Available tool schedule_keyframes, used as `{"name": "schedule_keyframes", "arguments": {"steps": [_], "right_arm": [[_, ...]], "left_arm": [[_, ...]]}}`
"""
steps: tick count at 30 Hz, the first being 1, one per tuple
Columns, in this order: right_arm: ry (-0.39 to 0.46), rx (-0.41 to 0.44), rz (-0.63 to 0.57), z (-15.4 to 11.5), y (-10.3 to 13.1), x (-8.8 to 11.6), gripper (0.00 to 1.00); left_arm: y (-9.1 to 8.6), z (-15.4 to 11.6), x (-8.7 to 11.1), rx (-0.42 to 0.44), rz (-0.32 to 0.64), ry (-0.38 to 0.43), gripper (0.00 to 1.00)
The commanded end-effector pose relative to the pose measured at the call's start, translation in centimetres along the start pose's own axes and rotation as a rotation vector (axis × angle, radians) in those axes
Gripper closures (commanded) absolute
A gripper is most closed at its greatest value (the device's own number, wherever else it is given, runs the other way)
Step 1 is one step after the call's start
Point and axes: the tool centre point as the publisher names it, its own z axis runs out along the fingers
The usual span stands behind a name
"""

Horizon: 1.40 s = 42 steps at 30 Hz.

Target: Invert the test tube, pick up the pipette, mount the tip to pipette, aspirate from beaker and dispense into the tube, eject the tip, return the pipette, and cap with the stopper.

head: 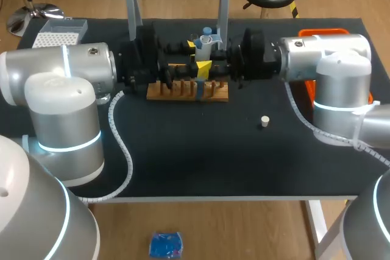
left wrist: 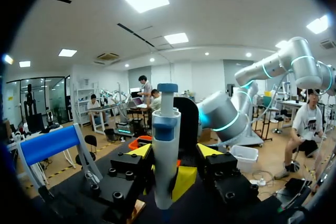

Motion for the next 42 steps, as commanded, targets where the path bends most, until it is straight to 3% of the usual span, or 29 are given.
{"name": "schedule_keyframes", "arguments": {"steps": [1,17,18,19,30,42], "right_arm": [[-0.01,-0.001,0.0,0.1,0.0,0.0,1.0],[-0.01,0.008,-0.007,0.2,0.1,0.0,1.0],[-0.015,0.012,-0.007,0.2,0.1,0.0,0.59],[-0.018,0.014,-0.008,0.2,0.1,0.0,0.0],[-0.041,0.021,-0.001,-1.4,0.6,0.0,0.0],[-0.058,0.039,0.002,-7.9,3.5,0.9,0.0]], "left_arm": [[0.1,0.1,0.3,0.002,0.0,0.003,1.0],[0.1,0.1,0.3,0.002,0.0,0.003,1.0],[0.1,0.1,0.3,0.002,0.0,0.003,1.0],[0.1,0.1,0.3,0.002,0.0,0.003,1.0],[0.1,0.1,0.3,0.002,0.0,0.003,1.0],[0.1,0.1,0.3,0.002,0.0,0.003,1.0]]}}
